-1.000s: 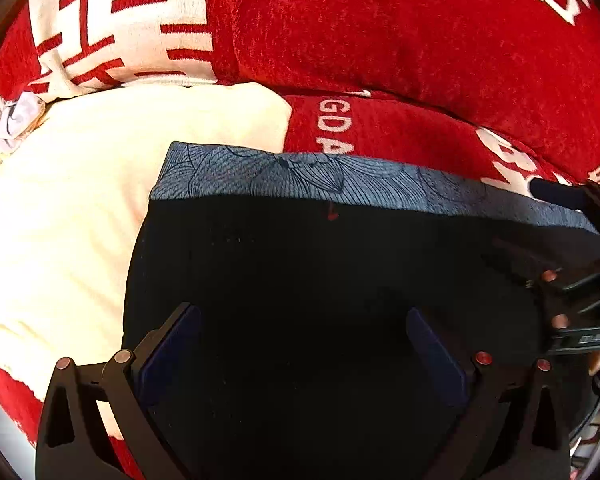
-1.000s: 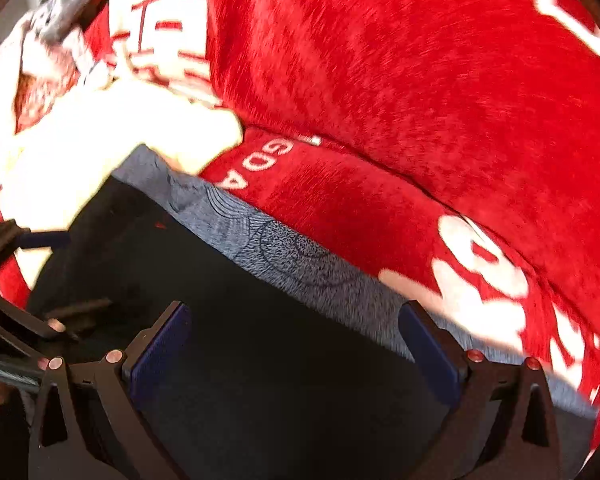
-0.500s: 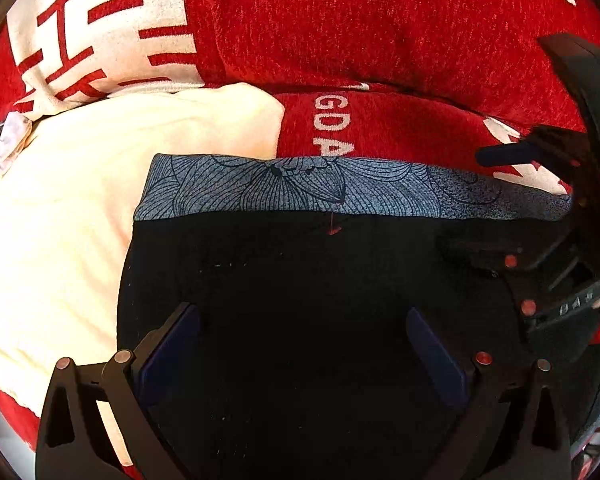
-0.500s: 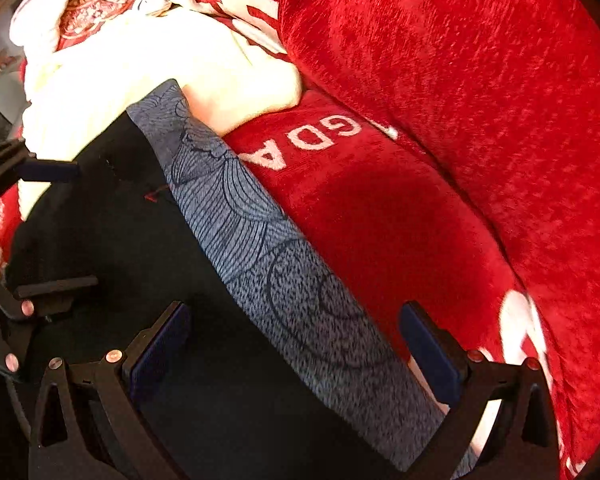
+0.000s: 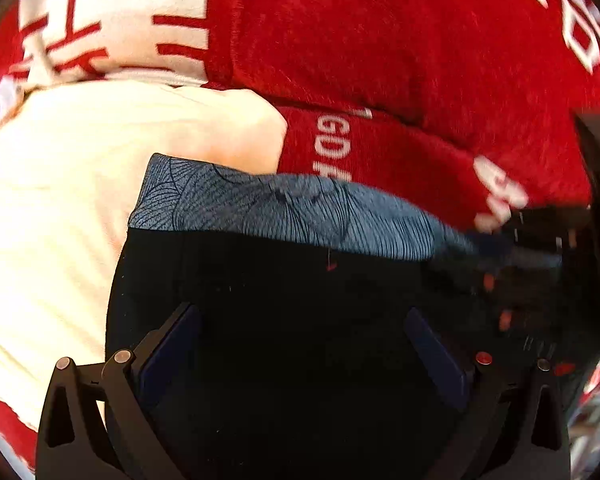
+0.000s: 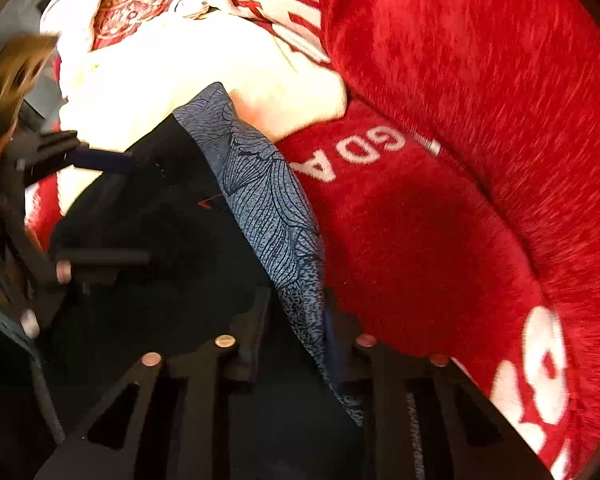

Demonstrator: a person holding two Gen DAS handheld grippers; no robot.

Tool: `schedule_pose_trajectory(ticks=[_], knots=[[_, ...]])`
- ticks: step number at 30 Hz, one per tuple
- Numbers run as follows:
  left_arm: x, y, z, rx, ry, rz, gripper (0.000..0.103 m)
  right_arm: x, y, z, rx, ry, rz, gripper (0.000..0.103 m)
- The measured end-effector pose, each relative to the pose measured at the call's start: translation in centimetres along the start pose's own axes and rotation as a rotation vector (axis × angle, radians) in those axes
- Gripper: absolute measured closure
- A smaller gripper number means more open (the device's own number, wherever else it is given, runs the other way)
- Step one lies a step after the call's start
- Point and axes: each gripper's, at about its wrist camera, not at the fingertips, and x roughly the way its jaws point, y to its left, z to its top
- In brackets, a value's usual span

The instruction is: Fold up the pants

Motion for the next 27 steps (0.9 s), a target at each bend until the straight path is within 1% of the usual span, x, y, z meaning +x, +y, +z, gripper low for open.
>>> schedule_pose_trajectory(ticks=[1,4,6,8,10,11,12,13,14,15,16,17,18,19,21,24,26,27], knots=[[-0.1,0.2,0.4,-0.022,0.007,-0.021,0.000,-1.0,1.1,-0.3,-0.026,-0.031,-0.044,0.100],[-0.3,0.5,2.1,-0.086,0.021,-0.078,0.000,-3.2,3.8,-1.6,-0.067,-0.095,-0.168,0.100],[-0.3,0.4,2.9,-0.131,0.022,-0.097,0.000,-3.7,4.8,-2.1,-0.078,-0.120,-0.220,0.100],[0.4,0.4,3.6,-0.178,0.046,-0.102,0.000,-3.7,6.0,-2.4,-0.097,-0.131,-0.283,0.100],[1.6,0.5,3.8,-0.247,0.099,-0.097,0.000,-3.8,6.7,-2.9,-0.104,-0.140,-0.316,0.100],[2.3,0.7,4.0,-0.278,0.111,-0.104,0.000,-3.5,7.1,-2.8,-0.105,-0.145,-0.331,0.100],[2.8,0.6,4.1,-0.290,0.114,-0.092,0.000,-3.6,7.3,-3.0,-0.100,-0.148,-0.339,0.100],[3.1,0.6,4.1,-0.293,0.120,-0.073,0.004,-3.7,7.4,-3.2,-0.098,-0.150,-0.347,0.100],[3.3,0.4,4.0,-0.285,0.121,-0.052,0.013,-3.6,7.6,-3.1,-0.096,-0.151,-0.355,0.100],[3.2,0.1,3.8,-0.264,0.121,-0.017,0.039,-3.7,7.6,-3.1,-0.091,-0.152,-0.359,0.100],[3.1,-0.1,3.5,-0.246,0.126,-0.050,0.061,-3.8,7.6,-3.2,-0.083,-0.153,-0.358,0.100],[2.7,-0.2,3.3,-0.243,0.124,-0.084,0.067,-4.0,7.8,-3.2,-0.081,-0.156,-0.361,0.100],[1.6,-0.2,2.8,-0.241,0.099,-0.078,0.074,-4.3,8.0,-3.4,-0.081,-0.162,-0.365,0.100],[0.7,-0.2,2.4,-0.234,0.083,-0.089,0.077,-4.5,8.1,-3.4,-0.079,-0.167,-0.367,0.100],[-1.1,0.0,1.5,-0.233,0.051,-0.116,0.082,-5.2,8.9,-3.6,-0.071,-0.180,-0.371,0.100],[-3.5,-0.5,-0.5,-0.202,-0.011,-0.129,0.085,-6.2,10.5,-4.5,-0.077,-0.195,-0.394,0.100],[-4.2,-0.9,-1.6,-0.174,-0.042,-0.109,0.086,-6.3,11.2,-5.2,-0.086,-0.192,-0.410,0.093],[-4.3,-1.1,-1.7,-0.165,-0.045,-0.093,0.088,-6.3,11.2,-5.5,-0.086,-0.187,-0.408,0.082]])
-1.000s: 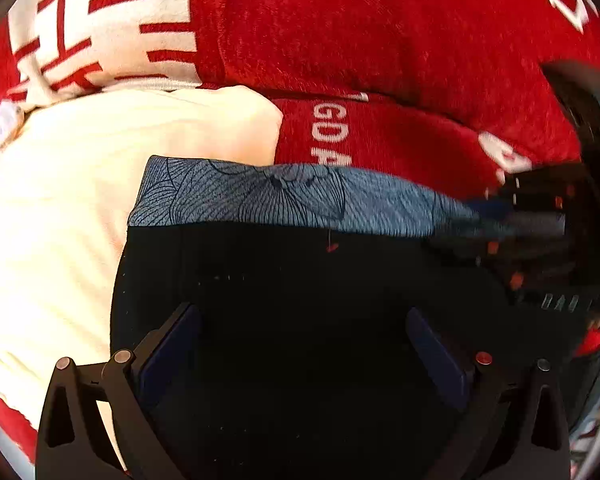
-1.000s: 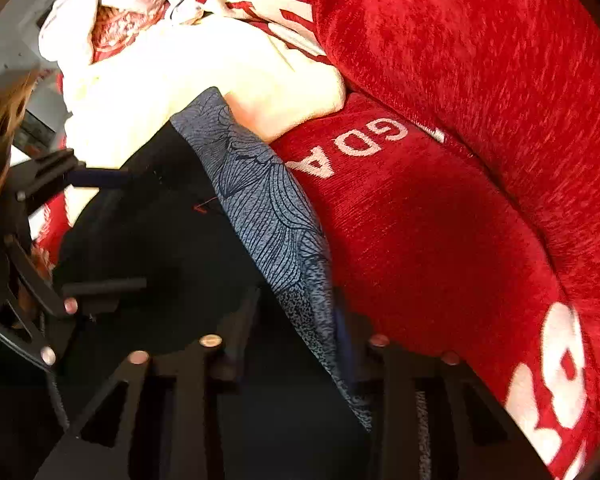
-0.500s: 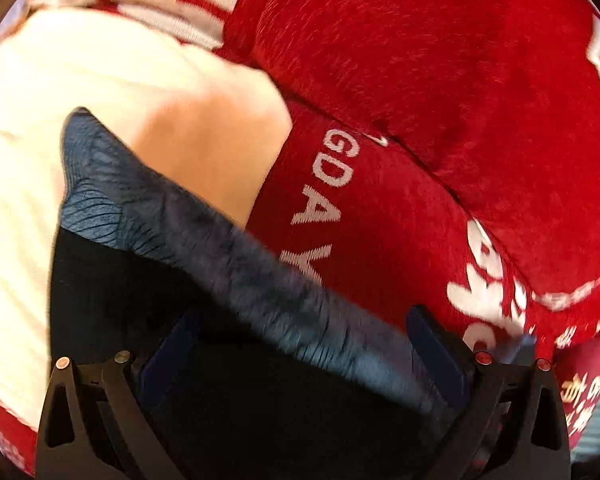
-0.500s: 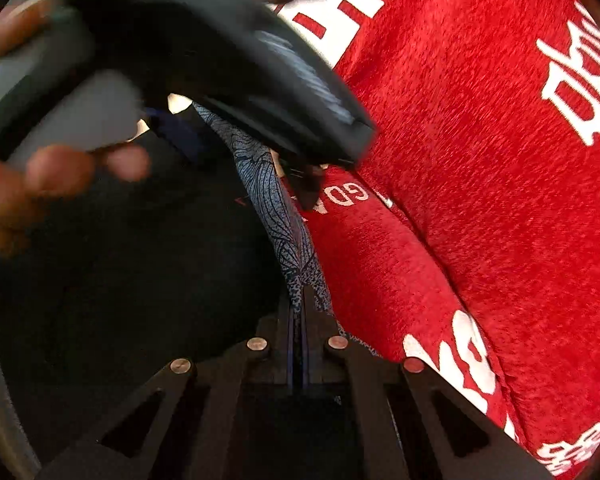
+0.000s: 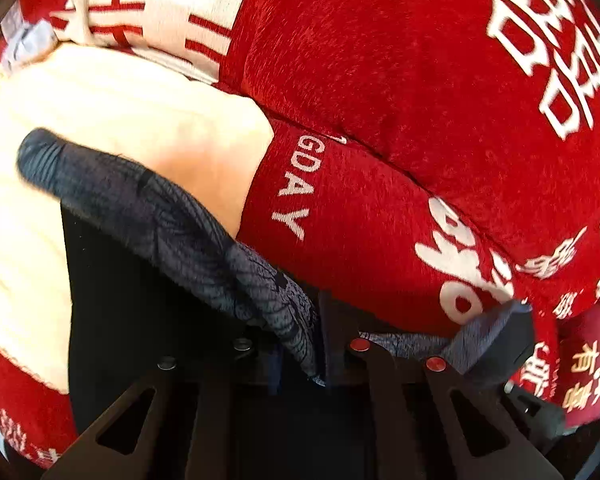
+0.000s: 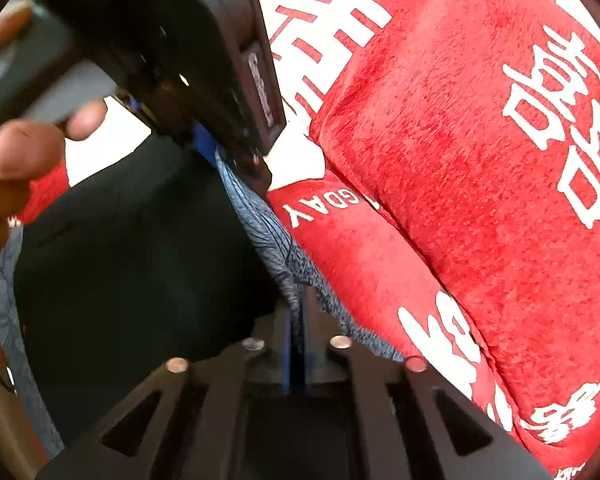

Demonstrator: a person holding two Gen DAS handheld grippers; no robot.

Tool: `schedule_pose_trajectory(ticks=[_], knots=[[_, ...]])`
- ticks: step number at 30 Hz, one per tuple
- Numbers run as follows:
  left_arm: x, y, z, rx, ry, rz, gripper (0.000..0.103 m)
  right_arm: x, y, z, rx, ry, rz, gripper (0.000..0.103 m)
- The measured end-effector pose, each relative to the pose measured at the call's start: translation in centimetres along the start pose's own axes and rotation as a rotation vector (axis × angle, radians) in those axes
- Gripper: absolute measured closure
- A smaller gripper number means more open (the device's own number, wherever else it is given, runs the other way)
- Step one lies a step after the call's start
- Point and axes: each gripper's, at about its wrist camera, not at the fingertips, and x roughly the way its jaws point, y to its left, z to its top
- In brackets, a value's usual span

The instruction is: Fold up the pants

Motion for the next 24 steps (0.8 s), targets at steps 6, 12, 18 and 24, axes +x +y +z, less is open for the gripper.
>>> schedule_pose_trajectory(ticks=[6,12,18,24], knots=[[1.0,0.1,-0.5,-0.032,0.025,0.022,0.088,0.5,-3.1,-1.4,-0.005,0.029,0.011,0.019],[0.0,-0.2,-1.0,0.000,0.023,0.045,0.088,4.8,-5.6,-0.8,-0.018,0.188,0.143,0.065],[-4.3,0.2,-2.4,0.030,-0.023,-0.052,0.088,-2.0,-4.1,-0.5,-0.011,0.077,0.058,0.087],[-8.5,2.0,-8.2,0.073,-0.049,-0.119,0.088,-8.6,3.2,-3.1,-0.044,0.028,-0.102,0.087]])
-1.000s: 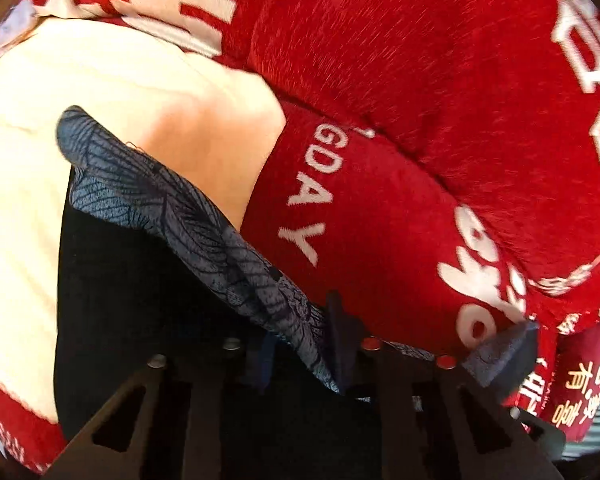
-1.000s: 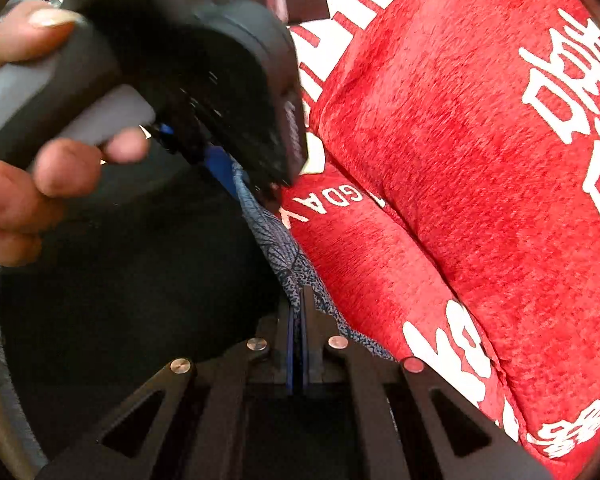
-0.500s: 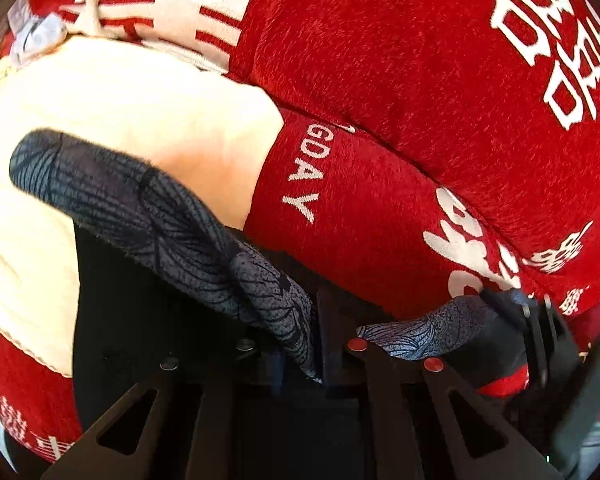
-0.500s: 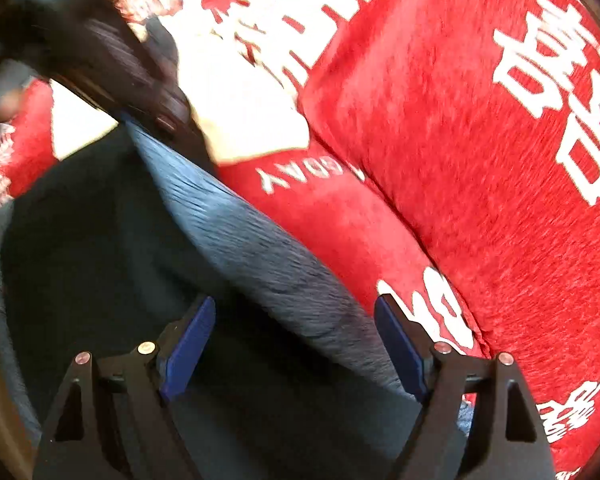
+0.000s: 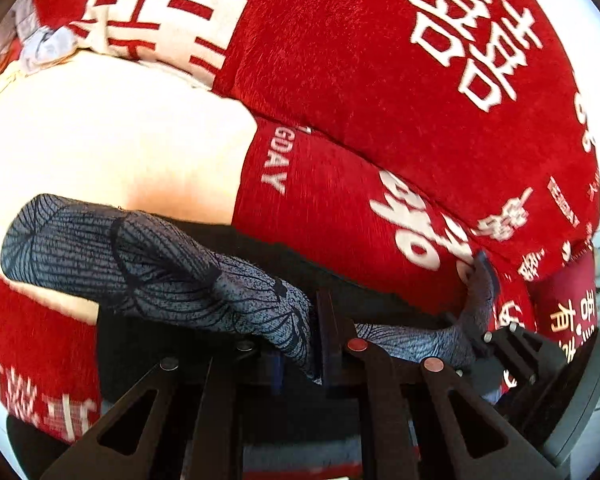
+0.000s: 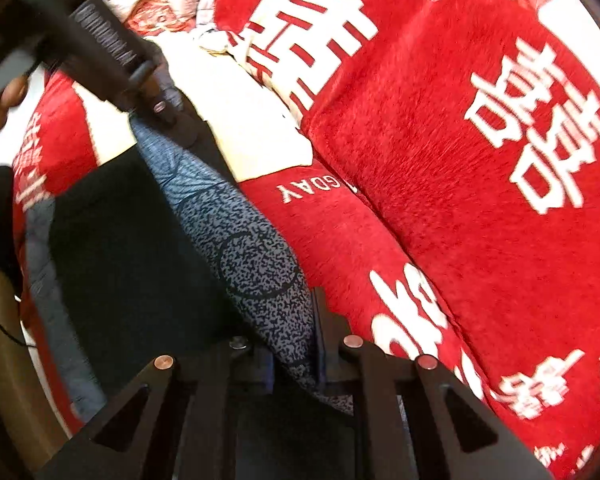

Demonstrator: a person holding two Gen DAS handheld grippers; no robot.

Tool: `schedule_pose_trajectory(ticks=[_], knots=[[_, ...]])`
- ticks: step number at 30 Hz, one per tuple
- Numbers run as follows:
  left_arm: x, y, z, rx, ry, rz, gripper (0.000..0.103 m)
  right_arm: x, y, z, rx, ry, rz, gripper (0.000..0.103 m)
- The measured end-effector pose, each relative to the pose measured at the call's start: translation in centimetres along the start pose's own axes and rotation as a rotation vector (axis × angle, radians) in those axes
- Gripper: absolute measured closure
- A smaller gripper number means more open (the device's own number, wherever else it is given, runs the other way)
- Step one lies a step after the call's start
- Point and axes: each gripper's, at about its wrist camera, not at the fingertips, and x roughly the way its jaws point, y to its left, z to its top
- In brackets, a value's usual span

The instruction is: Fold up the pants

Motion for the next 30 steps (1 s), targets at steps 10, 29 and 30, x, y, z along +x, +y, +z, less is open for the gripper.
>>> schedule_pose_trajectory(ticks=[10,29,30], knots=[[1.4,5.4,-11.2,0.011,0.079,-0.022,0.088,-0.2,11.3,-6.0,0.063,0.099,-0.158,0.087],[-3.2,7.3,-13.9,-0.009,-0.073,0.123,0.023,-4.5,5.7,-5.4,0.399,0.018,-0.051,0.026],[-2.6,6.1,-13.6,0.017,-0.074,0.126,0.023,-3.1,5.3,-5.2,0.420,0.039,-0.043,0.026]])
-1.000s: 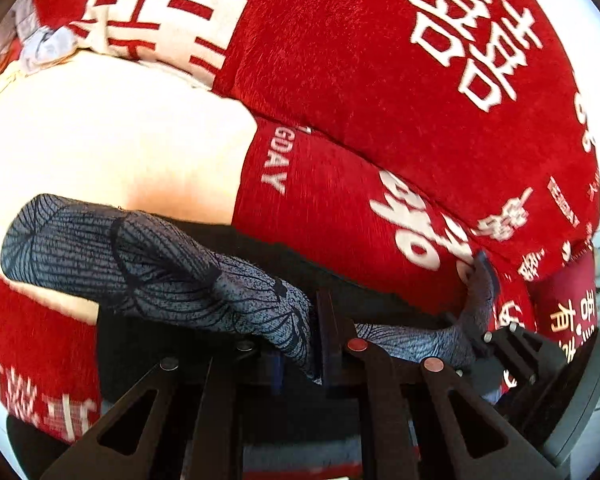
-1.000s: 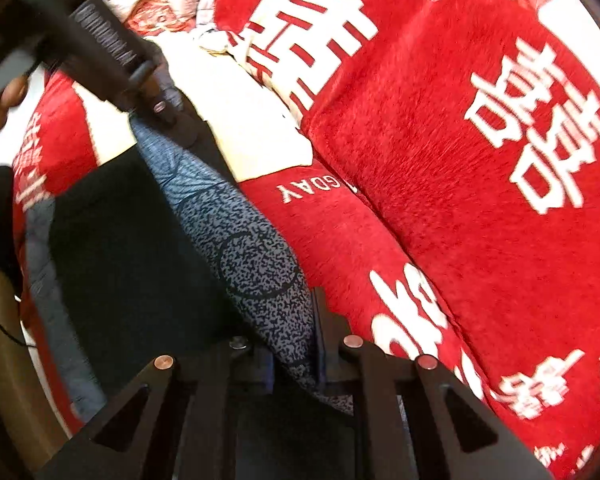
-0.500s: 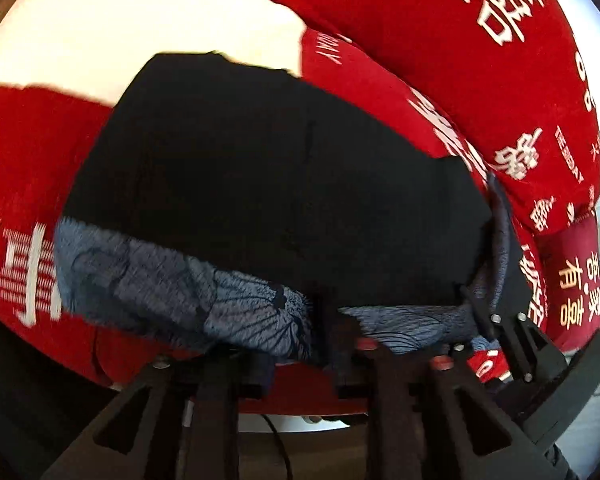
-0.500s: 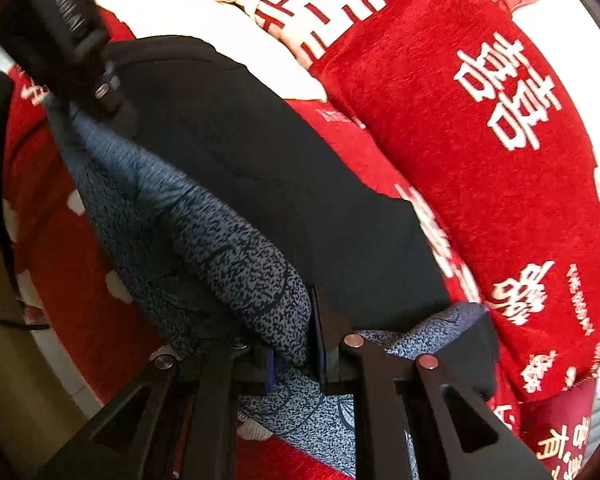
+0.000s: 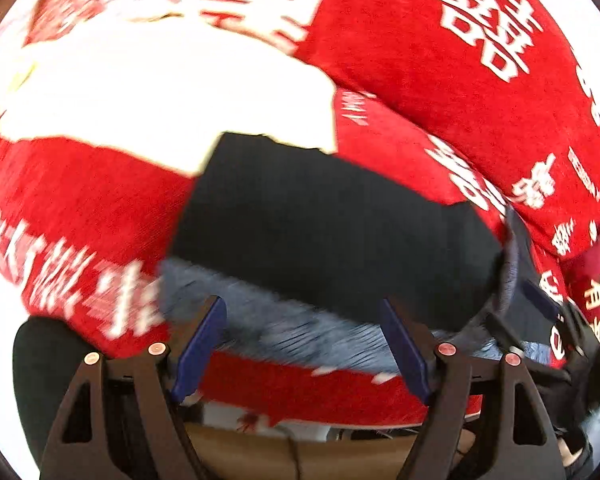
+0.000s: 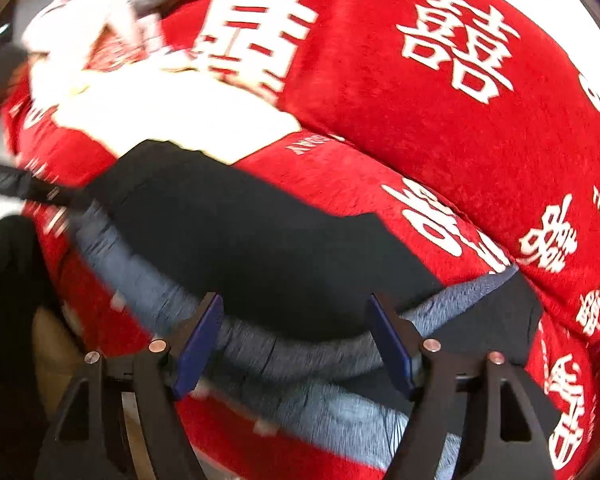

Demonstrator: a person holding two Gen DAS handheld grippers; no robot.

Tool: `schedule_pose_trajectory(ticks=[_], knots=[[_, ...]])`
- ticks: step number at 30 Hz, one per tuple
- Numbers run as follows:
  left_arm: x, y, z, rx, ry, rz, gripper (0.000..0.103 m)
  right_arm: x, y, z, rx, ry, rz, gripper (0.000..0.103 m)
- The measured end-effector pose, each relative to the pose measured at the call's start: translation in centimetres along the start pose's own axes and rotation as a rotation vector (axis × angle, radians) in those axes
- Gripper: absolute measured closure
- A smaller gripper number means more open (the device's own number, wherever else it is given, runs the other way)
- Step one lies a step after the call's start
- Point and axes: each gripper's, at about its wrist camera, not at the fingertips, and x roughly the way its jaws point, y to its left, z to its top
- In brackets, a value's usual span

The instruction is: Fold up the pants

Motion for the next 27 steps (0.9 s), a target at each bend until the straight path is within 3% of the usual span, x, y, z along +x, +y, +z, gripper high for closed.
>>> schedule_pose_trajectory(ticks=[2,5,6,9,11,14,16,17,21,24,26,27], knots=[[1.8,-2.4,0.3,0.059,0.013,0.023,0.023,2.5,-0.5,-0.1,0.047,0.076,0.001,0.026],[5.1,-4.1,-0.1,0.115,0.098,0.079,0.023,4.1,-1.9,-2.2,0.120,0.171,-0.016,0.026],[6.2,-4.3,-0.6,0.129,0.132,0.101,0.023,3.8,-2.4,-2.9,0.142,0.171,-0.003,0.026],[6.2,-5.1,-1.6,0.194,0.088,0.142,0.023,1.5,-4.6,-4.0,0.210,0.141,0.037,0.026],[6.4,-5.3,-1.7,0.203,0.094,0.144,0.019,0.2,-6.8,-3.5,0.251,0.096,-0.014,0.026],[7.1,-6.1,-1.5,0.192,0.107,0.152,0.014,0.8,-13.0,-1.1,0.365,0.083,-0.168,0.018],[7.5,-6.8,-1.5,0.196,0.105,0.169,0.013,3.0,-17.1,0.3,0.455,0.135,-0.240,0.016],[7.8,-7.1,-1.6,0.198,0.102,0.176,0.013,5.2,-20.3,1.0,0.543,0.201,-0.286,0.015],[7.6,-7.0,-1.1,0.183,0.112,0.171,0.012,11.8,-27.1,1.0,0.727,0.434,-0.321,0.015],[8.0,-6.6,-1.1,0.165,0.130,0.201,0.001,15.5,-29.4,-0.7,0.782,0.574,-0.319,0.015],[8.5,-6.2,-0.9,0.127,0.147,0.177,0.001,14.9,-29.9,-1.7,0.828,0.499,-0.285,0.012],[8.6,-6.0,-0.8,0.117,0.152,0.168,0.001,14.7,-30.0,-1.8,0.822,0.503,-0.282,0.020]])
